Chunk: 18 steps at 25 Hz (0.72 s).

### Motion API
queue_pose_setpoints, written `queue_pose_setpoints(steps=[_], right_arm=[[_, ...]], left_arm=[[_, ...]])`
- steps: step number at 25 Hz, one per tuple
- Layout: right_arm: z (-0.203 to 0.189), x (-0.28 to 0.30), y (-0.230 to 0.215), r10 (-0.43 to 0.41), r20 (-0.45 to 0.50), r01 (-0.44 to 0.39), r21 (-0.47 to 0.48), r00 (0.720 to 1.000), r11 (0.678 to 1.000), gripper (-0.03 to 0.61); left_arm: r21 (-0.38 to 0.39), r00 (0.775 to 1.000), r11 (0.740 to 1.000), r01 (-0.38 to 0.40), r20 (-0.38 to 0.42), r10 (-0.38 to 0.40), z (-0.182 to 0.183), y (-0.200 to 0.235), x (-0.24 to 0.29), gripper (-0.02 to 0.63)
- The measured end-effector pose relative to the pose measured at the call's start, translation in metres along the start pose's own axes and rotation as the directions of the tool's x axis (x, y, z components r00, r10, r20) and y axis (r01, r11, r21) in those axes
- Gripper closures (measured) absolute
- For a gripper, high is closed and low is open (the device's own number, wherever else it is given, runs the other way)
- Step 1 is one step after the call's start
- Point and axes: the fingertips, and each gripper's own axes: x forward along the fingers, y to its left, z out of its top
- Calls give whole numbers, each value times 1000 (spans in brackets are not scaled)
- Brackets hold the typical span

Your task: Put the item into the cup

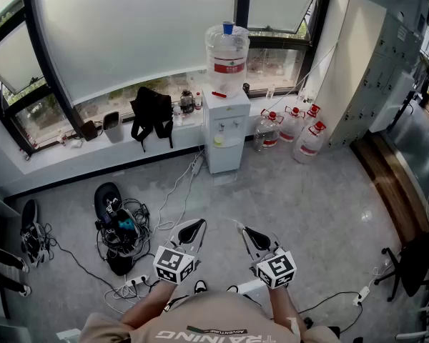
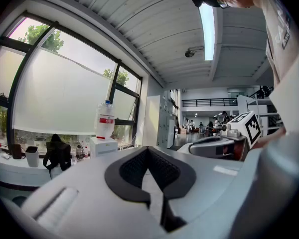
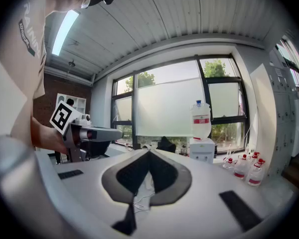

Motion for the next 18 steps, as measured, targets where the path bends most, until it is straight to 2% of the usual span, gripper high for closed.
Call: queue_pose_setpoints(steps=[9, 18], right_arm=[[4, 6, -10, -7, 20, 7, 13, 1000, 1000, 568], [3, 0, -16, -4, 31, 4, -13, 1000, 1000, 566]], left_arm=[[17, 1000, 1000, 3, -21, -3, 3, 4, 3, 606], [9, 999, 1000, 4, -43, -4, -5, 0, 18, 606]])
